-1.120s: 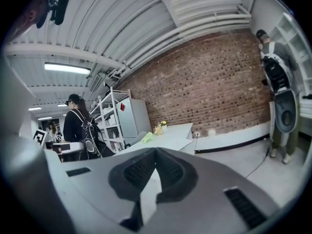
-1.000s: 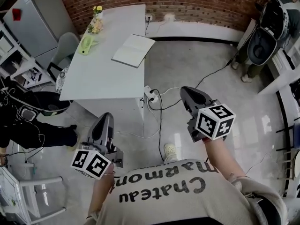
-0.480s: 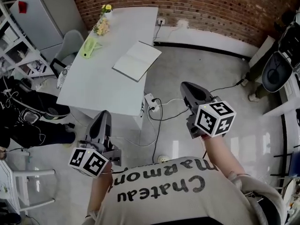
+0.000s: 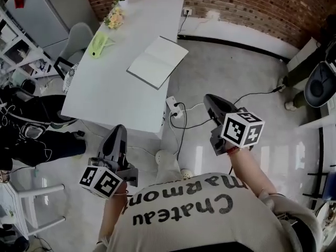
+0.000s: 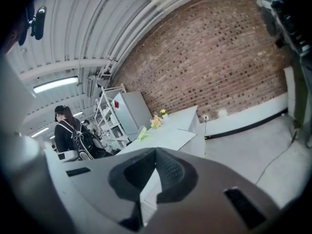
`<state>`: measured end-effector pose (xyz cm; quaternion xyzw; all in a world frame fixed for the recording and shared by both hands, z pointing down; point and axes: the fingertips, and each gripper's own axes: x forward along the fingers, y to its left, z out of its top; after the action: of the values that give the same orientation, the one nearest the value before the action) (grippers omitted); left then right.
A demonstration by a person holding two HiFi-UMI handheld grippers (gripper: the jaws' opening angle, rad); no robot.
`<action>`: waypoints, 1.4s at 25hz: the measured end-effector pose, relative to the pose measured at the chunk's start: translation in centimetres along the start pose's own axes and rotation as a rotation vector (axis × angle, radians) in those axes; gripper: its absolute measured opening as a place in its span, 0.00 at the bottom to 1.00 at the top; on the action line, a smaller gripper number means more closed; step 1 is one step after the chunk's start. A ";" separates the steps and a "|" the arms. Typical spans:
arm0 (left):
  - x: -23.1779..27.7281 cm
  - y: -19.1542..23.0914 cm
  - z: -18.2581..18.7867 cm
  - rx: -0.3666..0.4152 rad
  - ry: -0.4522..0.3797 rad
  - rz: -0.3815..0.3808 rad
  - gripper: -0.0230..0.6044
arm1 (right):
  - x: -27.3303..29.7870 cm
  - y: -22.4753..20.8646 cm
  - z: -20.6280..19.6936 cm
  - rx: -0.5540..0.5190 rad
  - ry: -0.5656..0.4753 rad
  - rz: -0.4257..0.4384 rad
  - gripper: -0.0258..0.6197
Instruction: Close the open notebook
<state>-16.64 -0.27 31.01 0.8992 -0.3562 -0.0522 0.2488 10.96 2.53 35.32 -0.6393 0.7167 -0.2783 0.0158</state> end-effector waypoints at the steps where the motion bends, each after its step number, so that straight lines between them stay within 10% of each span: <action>1: 1.1 0.3 0.6 -0.003 -0.001 -0.019 0.04 | 0.7 -0.4 0.4 0.001 0.002 -0.013 0.04; 22: 13.8 8.6 10.8 0.077 -0.053 -0.157 0.04 | 14.6 0.9 8.4 -0.053 -0.113 -0.024 0.04; 35: 17.5 10.5 7.2 -0.011 -0.035 0.028 0.04 | 20.6 -8.6 1.1 0.109 0.164 -0.002 0.05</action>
<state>-12.05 -21.36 31.30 0.8917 -0.3728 -0.0661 0.2482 15.43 -17.23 44.88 -0.6131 0.6988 -0.3685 -0.0085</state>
